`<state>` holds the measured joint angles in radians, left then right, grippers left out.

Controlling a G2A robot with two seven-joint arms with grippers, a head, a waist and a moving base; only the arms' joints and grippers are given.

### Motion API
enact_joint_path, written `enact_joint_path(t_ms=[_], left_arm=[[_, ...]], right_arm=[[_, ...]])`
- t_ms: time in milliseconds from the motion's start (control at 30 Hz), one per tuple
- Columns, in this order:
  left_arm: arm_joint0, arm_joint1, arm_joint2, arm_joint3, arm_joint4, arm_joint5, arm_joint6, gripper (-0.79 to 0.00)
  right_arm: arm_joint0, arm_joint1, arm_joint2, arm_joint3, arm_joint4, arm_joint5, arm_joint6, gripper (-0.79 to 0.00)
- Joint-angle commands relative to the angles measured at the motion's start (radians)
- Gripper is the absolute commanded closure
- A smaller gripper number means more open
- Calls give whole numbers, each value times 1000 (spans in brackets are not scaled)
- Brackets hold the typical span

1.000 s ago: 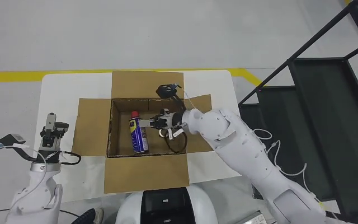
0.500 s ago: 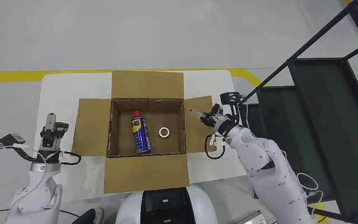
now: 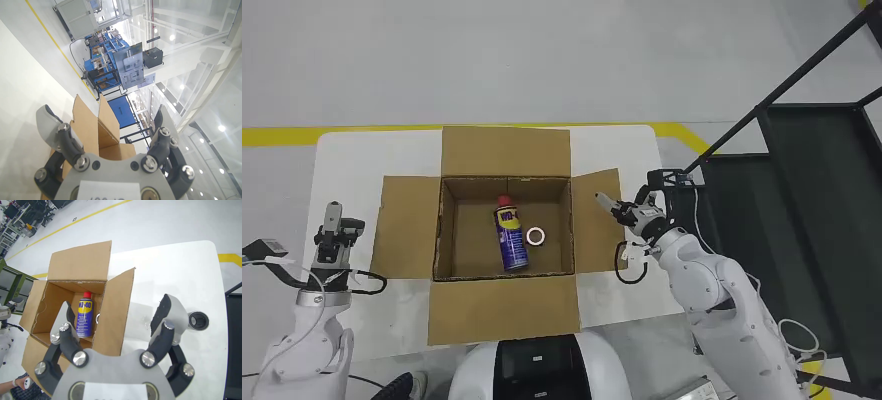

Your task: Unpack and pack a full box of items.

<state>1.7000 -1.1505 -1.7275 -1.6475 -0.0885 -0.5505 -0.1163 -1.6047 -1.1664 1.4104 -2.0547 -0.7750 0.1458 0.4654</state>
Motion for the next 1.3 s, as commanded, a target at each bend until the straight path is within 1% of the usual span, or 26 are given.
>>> enact_joint_path(t_ms=[0, 100, 267, 400, 500, 600, 867, 1267], left_arm=[[0, 0, 0, 0, 0, 0, 0, -785], [0, 0, 0, 0, 0, 0, 0, -785], [0, 0, 0, 0, 0, 0, 0, -785], [0, 0, 0, 0, 0, 0, 0, -785], [0, 0, 0, 0, 0, 0, 0, -785], [0, 0, 0, 0, 0, 0, 0, -785], [0, 0, 0, 0, 0, 0, 0, -785], [0, 0, 0, 0, 0, 0, 0, -785]], right_arm=[[0, 0, 0, 0, 0, 0, 0, -785], [2, -1, 12, 4, -12, 15, -24, -785], [-14, 0, 93, 20, 4, 71, -67, -785], [-9, -1, 141, 79, 15, 100, -87, -785], [18, -3, 150, 148, 19, 128, -97, -785], [58, -5, 134, 225, -14, 157, -92, -785], [171, -14, 54, 409, -75, 184, -41, -785], [219, -22, -2, 520, -109, 184, 38, -785]])
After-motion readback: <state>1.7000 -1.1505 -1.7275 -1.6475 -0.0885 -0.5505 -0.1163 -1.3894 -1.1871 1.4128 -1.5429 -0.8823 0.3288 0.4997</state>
